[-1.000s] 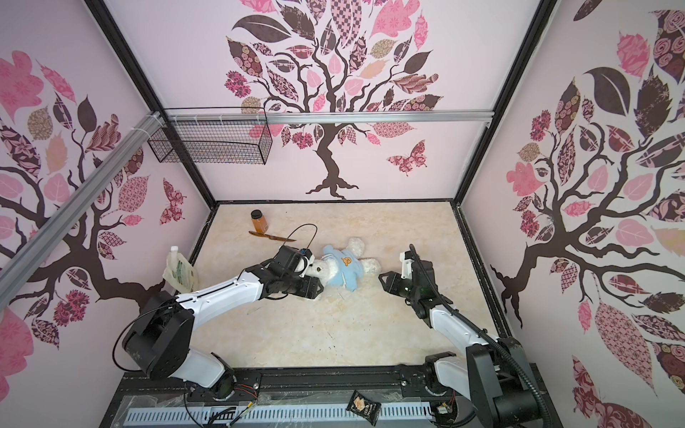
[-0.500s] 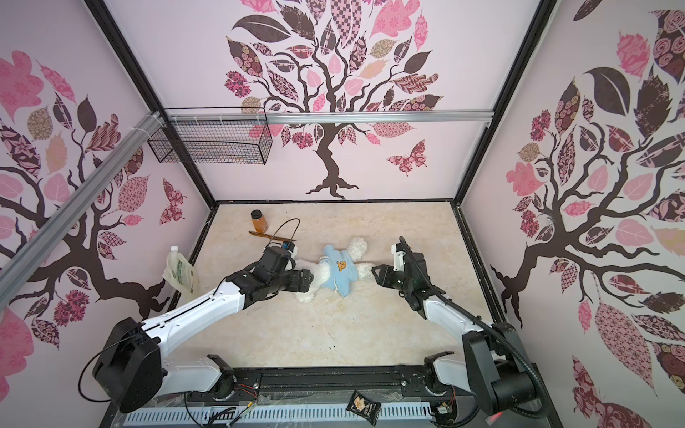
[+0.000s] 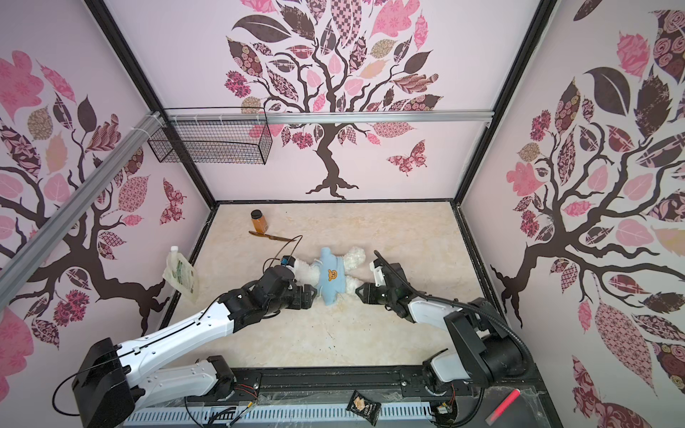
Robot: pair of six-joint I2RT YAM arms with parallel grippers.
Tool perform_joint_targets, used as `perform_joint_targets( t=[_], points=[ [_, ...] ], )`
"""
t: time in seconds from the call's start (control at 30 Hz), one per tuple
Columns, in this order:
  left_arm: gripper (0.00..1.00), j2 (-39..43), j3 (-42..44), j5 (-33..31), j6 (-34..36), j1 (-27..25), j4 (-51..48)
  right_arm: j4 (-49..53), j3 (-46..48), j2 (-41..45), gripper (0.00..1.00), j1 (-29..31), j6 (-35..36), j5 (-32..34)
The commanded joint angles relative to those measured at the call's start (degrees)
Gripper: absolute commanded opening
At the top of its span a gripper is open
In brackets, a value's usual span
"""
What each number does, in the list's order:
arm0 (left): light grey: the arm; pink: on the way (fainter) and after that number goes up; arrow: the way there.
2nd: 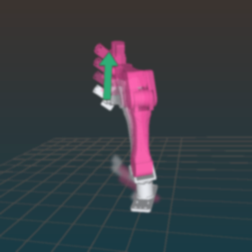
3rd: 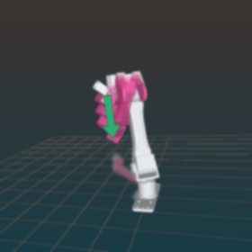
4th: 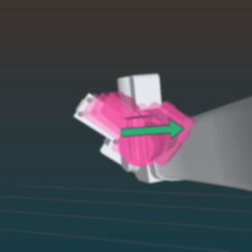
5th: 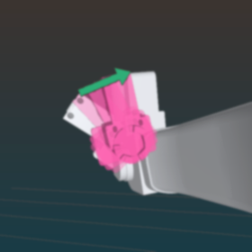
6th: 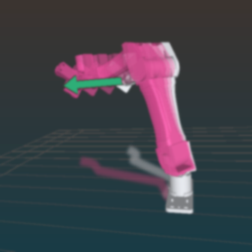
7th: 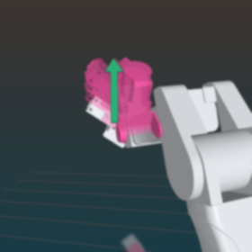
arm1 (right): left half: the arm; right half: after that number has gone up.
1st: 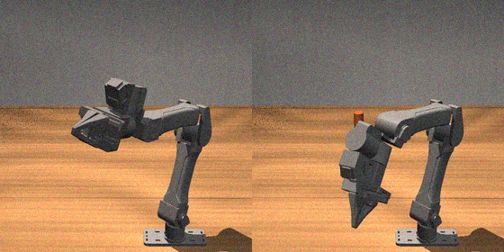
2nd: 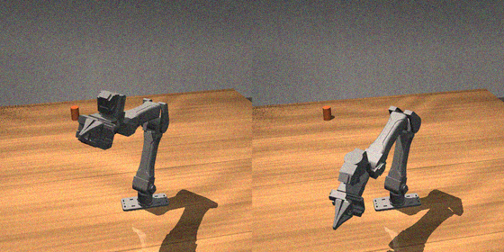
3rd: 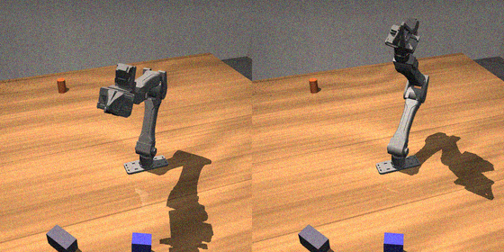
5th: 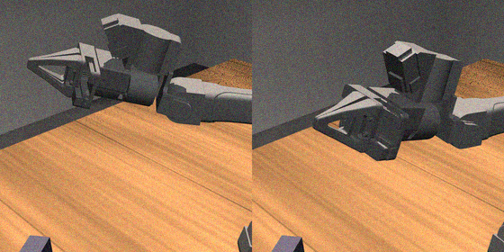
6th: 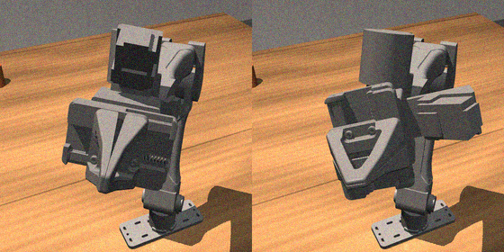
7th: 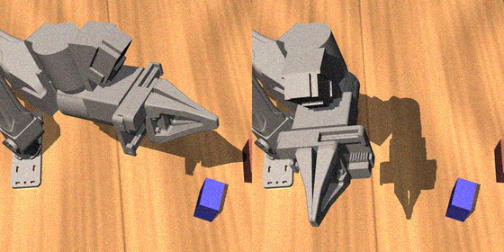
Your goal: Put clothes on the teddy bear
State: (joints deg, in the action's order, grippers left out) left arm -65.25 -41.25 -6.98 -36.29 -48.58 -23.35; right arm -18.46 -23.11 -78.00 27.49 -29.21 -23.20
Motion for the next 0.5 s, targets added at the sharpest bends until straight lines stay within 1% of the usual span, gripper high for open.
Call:
perform_joint_targets(
  t=[0.0,0.1,0.17,0.23,0.3,0.37,0.4,0.47],
  points=[
    [0.86,1.5,3.9,0.6,-2.5,-1.6,3.7,-3.2,2.6,4.9,0.43,3.5,-4.6,-3.7],
    [0.87,1.3,5.0,0.5,-2.0,-1.4,4.9,-5.0,3.1,7.2,0.43,5.0,-4.7,-6.7],
    [0.88,0.9,4.7,0.4,-0.3,-1.1,4.6,-4.4,2.5,8.9,0.43,5.0,-2.5,-7.3],
    [0.89,0.4,4.7,2.0,0.9,0.3,5.5,-0.5,1.0,10.4,0.43,5.1,1.5,-4.8],
    [0.89,-0.5,5.3,6.1,1.0,3.6,7.7,4.0,-0.9,10.8,0.44,5.0,5.3,0.7],
    [0.87,-1.9,6.0,10.3,0.3,7.3,10.5,5.3,-2.3,9.3,0.44,5.1,7.6,4.7],
    [0.86,-2.7,6.1,11.8,0.2,8.6,11.8,5.5,-3.2,7.9,0.44,5.0,7.9,6.0],
    [0.84,-4.7,5.2,13.4,0.5,9.6,13.4,4.2,-4.1,4.5,0.44,5.0,7.7,5.8]
  ],
)
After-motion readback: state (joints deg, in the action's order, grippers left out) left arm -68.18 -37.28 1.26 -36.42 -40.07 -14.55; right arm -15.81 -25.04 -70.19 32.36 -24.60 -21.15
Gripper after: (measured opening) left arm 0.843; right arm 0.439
